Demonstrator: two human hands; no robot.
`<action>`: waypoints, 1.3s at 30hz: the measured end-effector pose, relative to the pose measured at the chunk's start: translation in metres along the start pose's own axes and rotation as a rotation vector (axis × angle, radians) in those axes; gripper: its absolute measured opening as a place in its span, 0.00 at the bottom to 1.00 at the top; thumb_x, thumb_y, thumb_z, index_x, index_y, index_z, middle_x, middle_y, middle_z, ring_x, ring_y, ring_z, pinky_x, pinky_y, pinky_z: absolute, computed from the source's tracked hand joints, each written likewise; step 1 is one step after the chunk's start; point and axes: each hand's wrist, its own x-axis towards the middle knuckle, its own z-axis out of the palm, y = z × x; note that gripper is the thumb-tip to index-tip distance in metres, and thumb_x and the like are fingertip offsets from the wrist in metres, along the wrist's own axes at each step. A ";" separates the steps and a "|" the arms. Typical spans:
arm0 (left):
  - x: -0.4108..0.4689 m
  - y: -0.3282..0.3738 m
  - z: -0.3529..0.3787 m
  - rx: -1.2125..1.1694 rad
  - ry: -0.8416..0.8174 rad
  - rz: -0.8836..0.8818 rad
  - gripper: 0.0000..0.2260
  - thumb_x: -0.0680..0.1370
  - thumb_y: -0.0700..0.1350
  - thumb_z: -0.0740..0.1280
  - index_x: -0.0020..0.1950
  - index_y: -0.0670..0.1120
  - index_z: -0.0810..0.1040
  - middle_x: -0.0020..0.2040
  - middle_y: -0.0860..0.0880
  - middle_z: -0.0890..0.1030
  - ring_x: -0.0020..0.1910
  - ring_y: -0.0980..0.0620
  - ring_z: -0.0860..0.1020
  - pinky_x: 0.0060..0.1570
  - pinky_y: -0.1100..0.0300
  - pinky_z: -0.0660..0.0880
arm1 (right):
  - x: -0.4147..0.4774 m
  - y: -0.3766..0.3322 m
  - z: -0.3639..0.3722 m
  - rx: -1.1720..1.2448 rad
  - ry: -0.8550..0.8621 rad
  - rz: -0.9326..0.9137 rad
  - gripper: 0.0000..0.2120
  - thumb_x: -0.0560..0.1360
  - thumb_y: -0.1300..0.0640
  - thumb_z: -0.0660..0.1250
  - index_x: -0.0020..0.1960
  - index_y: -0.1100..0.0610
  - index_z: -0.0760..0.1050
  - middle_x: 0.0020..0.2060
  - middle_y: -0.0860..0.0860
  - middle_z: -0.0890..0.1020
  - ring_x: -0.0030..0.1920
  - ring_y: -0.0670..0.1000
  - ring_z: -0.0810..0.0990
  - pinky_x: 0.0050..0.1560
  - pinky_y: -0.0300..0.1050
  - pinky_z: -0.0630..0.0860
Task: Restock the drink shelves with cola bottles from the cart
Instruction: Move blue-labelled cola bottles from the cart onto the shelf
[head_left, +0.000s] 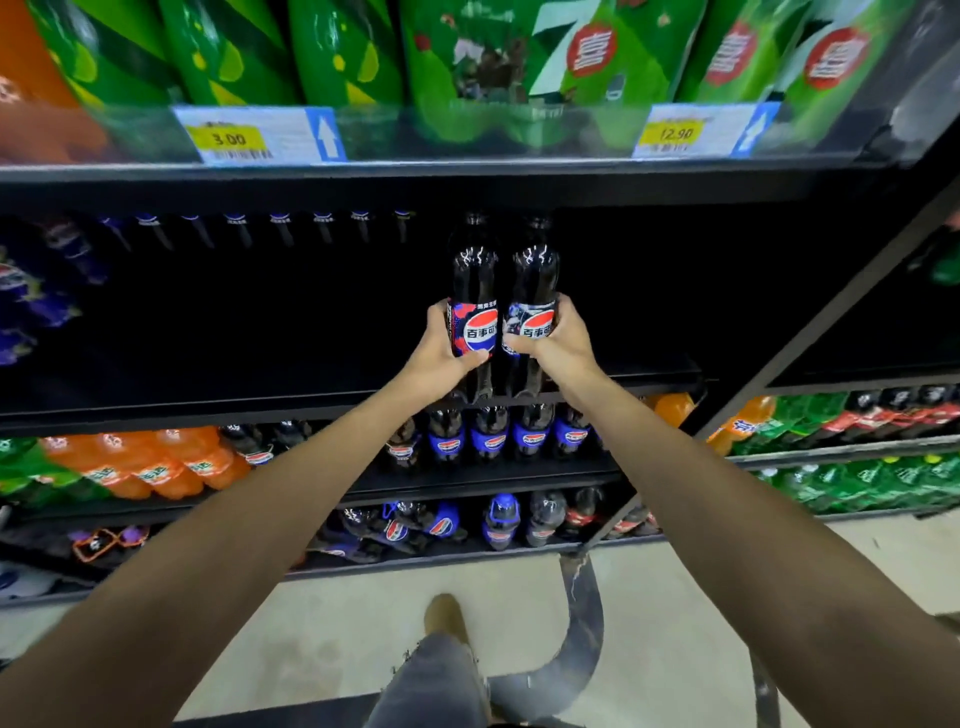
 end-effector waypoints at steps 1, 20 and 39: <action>0.007 -0.003 -0.002 0.001 0.004 0.000 0.35 0.77 0.38 0.69 0.76 0.42 0.48 0.60 0.51 0.72 0.59 0.56 0.73 0.59 0.64 0.68 | 0.007 0.001 0.003 0.002 0.010 -0.006 0.32 0.67 0.66 0.77 0.66 0.55 0.67 0.49 0.43 0.79 0.46 0.37 0.78 0.37 0.26 0.73; 0.041 -0.031 -0.006 -0.086 0.112 0.046 0.35 0.78 0.35 0.67 0.77 0.44 0.49 0.70 0.47 0.65 0.64 0.60 0.67 0.52 0.82 0.64 | 0.044 0.024 0.029 0.016 0.001 -0.129 0.34 0.70 0.68 0.73 0.71 0.59 0.62 0.54 0.45 0.76 0.54 0.42 0.77 0.47 0.24 0.73; 0.096 -0.075 0.006 0.112 0.353 0.068 0.29 0.76 0.44 0.72 0.70 0.39 0.59 0.68 0.43 0.68 0.68 0.49 0.68 0.63 0.61 0.67 | 0.104 0.067 0.053 -0.031 0.131 -0.114 0.30 0.71 0.52 0.75 0.68 0.57 0.67 0.56 0.44 0.73 0.57 0.43 0.72 0.51 0.29 0.66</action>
